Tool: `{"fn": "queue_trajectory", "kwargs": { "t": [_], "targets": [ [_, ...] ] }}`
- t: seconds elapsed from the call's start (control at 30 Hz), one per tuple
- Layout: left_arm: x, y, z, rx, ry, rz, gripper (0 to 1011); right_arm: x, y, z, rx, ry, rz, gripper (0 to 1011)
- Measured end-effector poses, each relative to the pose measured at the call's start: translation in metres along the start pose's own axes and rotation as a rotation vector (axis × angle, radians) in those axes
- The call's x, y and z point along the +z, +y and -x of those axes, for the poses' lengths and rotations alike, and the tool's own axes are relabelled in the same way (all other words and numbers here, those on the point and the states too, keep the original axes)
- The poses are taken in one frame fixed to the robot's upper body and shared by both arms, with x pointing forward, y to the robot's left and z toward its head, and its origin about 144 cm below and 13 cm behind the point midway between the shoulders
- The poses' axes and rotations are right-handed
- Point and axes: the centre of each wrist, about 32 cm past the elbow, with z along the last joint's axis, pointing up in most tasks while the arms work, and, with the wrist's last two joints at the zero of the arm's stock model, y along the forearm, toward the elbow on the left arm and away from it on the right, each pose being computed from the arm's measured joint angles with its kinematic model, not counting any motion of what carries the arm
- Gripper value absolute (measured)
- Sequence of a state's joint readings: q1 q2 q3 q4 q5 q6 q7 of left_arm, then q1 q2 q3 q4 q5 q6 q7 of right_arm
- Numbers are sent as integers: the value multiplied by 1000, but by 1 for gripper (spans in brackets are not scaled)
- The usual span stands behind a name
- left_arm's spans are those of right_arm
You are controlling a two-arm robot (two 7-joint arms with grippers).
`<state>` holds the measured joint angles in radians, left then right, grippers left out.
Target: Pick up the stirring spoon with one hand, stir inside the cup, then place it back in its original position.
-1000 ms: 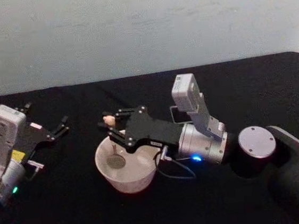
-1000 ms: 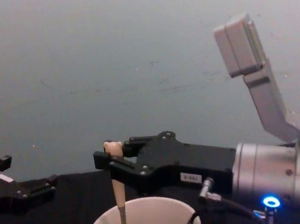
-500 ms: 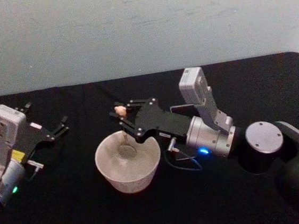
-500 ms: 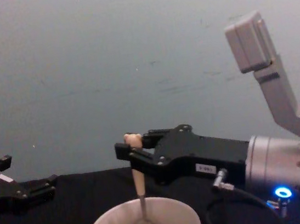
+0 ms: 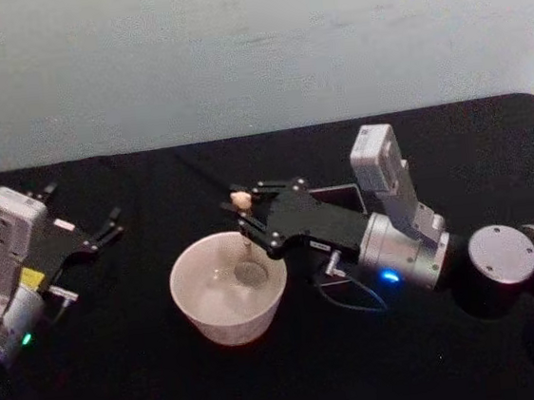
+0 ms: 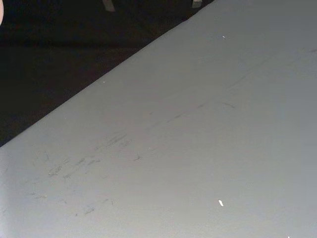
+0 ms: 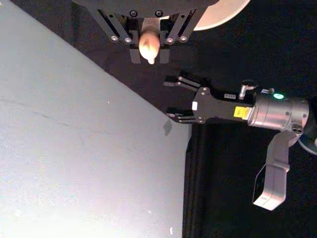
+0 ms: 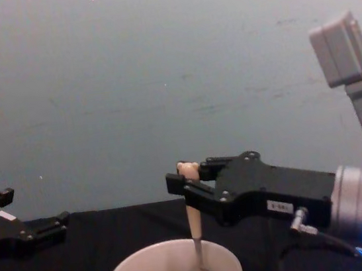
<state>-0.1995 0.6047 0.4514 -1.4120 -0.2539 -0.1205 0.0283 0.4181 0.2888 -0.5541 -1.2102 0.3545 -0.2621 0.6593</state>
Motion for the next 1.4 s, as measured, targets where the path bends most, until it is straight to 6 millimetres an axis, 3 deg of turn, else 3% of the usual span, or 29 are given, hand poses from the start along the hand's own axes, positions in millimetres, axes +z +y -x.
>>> {"fn": "queue_trajectory", "kwargs": {
  "t": [0.4, 0.77, 1.07, 1.4],
  "targets": [
    [0, 0, 0, 0, 0, 0, 1002, 0, -12, 15, 35, 35, -8, 214],
    [0, 0, 0, 0, 0, 0, 1001, -1, 2, 28, 113, 61, -19, 214],
    [0, 0, 0, 0, 0, 0, 1001, -2, 22, 22, 114, 53, -31, 214],
    [0, 0, 0, 0, 0, 0, 1001, -5, 26, 8, 68, 37, -14, 214]
  ]
}}
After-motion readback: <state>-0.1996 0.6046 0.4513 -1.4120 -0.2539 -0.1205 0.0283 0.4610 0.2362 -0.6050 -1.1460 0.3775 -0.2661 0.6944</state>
